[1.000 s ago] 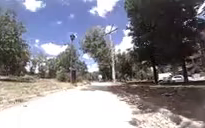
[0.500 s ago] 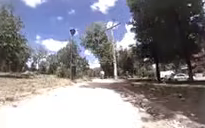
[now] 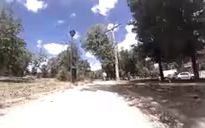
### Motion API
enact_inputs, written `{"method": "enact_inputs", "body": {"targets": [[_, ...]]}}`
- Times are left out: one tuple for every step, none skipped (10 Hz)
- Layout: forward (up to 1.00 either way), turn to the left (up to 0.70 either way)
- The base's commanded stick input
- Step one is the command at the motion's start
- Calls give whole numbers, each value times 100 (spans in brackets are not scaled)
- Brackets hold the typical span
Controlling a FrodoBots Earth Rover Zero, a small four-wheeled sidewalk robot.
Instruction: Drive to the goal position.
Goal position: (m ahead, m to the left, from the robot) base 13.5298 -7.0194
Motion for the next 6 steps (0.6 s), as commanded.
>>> {"method": "enact_inputs", "body": {"targets": [[70, 0], [70, 0], [70, 0], [70, 0], [70, 0], [70, 0]]}}
